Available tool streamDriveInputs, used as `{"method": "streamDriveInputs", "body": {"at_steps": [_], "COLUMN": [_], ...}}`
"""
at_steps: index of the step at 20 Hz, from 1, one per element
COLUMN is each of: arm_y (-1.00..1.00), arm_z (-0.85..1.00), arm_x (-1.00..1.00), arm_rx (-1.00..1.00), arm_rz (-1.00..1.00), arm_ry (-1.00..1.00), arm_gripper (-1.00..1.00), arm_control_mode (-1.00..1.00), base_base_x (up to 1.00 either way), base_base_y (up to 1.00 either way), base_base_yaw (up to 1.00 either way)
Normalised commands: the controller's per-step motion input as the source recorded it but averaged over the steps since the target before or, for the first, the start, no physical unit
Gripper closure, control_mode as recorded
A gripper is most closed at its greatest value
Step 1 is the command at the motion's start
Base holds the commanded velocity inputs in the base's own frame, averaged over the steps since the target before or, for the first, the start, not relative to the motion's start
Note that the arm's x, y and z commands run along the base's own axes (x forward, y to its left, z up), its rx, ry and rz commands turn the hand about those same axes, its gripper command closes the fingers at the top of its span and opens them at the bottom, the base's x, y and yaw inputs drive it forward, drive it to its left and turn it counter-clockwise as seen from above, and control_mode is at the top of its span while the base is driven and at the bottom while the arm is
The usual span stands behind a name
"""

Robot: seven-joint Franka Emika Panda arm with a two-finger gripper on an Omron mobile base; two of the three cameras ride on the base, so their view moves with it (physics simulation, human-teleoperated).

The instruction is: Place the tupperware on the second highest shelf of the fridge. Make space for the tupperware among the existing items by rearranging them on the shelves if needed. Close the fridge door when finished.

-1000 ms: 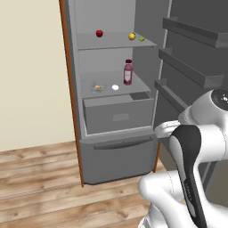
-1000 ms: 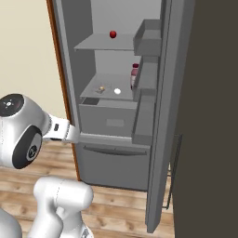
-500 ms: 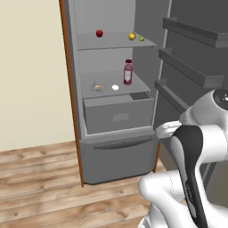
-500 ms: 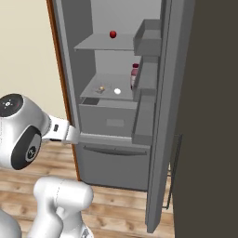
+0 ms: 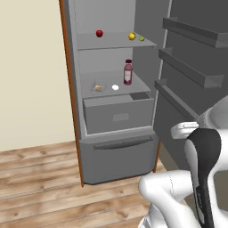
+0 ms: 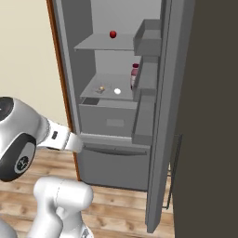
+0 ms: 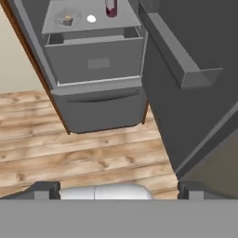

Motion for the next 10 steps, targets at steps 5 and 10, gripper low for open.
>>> {"method": "streamDriveInputs", "body": {"at_steps": [5, 10], "arm_y": [-0.72, -0.93], "arm_z": [-0.03, -0.14], "arm_x": [0.01, 0.03], "arm_rx": [0.11, 0.2], "arm_rz": [-0.16, -0.08], "arm_ry": [-0.03, -0.06], "arm_gripper": [-1.0, -1.0], "arm_control_mode": [-1.0, -1.0], "base_base_x": [0.0, 0.0], "base_base_y": [0.0, 0.0], "base_base_yaw": [0.0, 0.0]}}
